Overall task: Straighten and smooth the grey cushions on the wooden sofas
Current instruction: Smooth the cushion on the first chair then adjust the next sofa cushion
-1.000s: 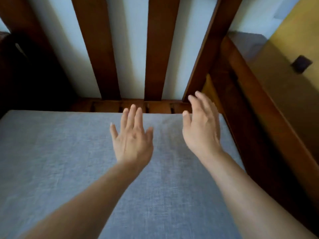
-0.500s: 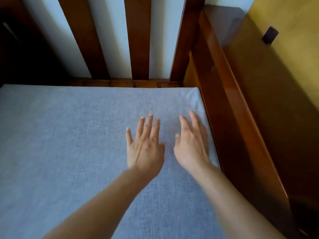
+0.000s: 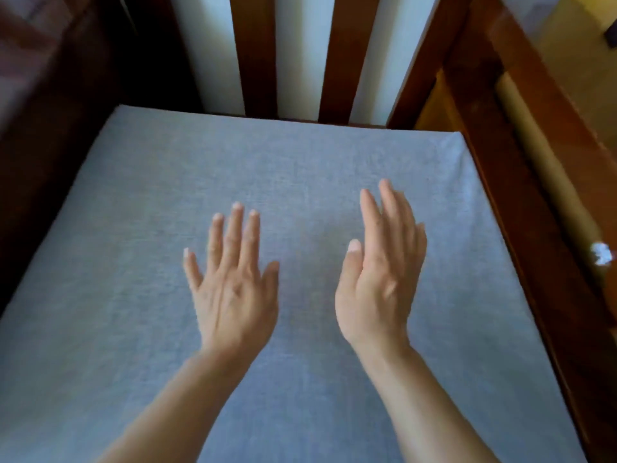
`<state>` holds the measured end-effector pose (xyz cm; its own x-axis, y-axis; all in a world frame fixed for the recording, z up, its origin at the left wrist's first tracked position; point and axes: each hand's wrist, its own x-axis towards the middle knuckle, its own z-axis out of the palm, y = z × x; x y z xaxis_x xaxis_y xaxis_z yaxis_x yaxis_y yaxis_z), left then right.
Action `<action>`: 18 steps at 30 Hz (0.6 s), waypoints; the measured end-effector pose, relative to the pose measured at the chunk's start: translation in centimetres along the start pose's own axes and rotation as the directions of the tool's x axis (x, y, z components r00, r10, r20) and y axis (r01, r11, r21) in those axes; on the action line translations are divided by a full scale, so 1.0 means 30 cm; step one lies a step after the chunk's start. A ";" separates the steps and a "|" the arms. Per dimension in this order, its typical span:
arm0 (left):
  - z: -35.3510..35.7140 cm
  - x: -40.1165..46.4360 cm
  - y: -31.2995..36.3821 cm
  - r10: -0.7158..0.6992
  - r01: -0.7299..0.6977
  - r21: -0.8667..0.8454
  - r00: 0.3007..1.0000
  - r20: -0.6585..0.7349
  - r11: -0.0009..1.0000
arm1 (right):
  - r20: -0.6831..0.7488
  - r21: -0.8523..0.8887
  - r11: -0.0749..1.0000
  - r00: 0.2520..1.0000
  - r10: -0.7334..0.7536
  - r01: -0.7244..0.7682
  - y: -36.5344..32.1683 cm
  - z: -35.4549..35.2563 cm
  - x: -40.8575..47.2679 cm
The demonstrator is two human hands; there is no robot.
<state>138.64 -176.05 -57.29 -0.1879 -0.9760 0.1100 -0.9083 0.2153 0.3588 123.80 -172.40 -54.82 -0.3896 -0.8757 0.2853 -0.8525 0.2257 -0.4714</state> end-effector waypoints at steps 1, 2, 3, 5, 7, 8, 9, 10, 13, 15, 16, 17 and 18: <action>-0.018 -0.027 -0.097 -0.018 0.012 0.069 0.996 0.089 0.998 | 0.130 -0.051 0.997 0.990 -0.049 0.056 -0.037 0.061 -0.056; -0.032 -0.050 -0.162 -0.007 -0.015 0.106 0.979 0.204 0.994 | 0.248 -0.144 0.983 0.966 -0.076 0.114 -0.057 0.108 -0.091; -0.046 -0.042 -0.201 0.031 -0.063 0.111 0.963 0.267 0.992 | 0.303 -0.209 0.969 0.951 -0.065 0.133 -0.084 0.153 -0.089; -0.067 0.004 -0.205 0.069 -0.086 0.050 0.956 0.286 0.995 | 0.276 -0.203 0.976 0.961 -0.016 0.074 -0.187 0.170 -0.040; -0.118 0.024 -0.260 0.038 -0.039 0.003 0.983 0.179 0.999 | 0.091 -0.105 0.993 0.995 -0.035 0.044 -0.313 0.175 -0.033; -0.135 0.008 -0.327 0.018 -0.019 0.009 0.994 0.106 1.000 | 0.074 -0.055 0.997 0.996 -0.048 0.052 -0.367 0.199 -0.056; -0.138 -0.022 -0.401 -0.013 0.009 0.038 0.992 0.123 0.999 | 0.155 -0.078 0.994 0.986 -0.067 0.079 -0.402 0.246 -0.103; -0.148 -0.058 -0.469 -0.024 0.007 0.083 0.979 0.204 0.997 | 0.266 -0.127 0.985 0.960 -0.081 0.119 -0.421 0.292 -0.159; -0.172 -0.051 -0.544 0.024 -0.050 0.076 0.951 0.307 0.996 | 0.423 -0.263 0.955 0.906 -0.015 0.139 -0.489 0.348 -0.136; -0.230 -0.054 -0.542 -0.096 0.098 -0.002 0.974 0.207 0.995 | 0.272 -0.141 0.982 0.959 -0.083 0.125 -0.602 0.312 -0.076; -0.247 -0.080 -0.562 -0.133 0.138 -0.028 0.983 0.123 0.990 | 0.142 -0.072 0.987 0.981 -0.129 0.140 -0.649 0.312 -0.076; -0.252 -0.129 -0.593 -0.161 0.163 -0.054 0.986 0.045 0.985 | 0.047 0.023 0.989 0.988 -0.146 0.145 -0.696 0.321 -0.093; -0.233 -0.201 -0.633 -0.175 0.175 -0.012 0.984 0.040 0.984 | 0.100 0.042 0.986 0.982 -0.163 0.159 -0.723 0.351 -0.145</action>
<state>159.64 -174.04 -58.28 -0.0412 -0.9991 0.0082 -0.9224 0.0412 0.3840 147.66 -177.97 -54.62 -0.2088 -0.9390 0.2733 -0.8881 0.0651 -0.4550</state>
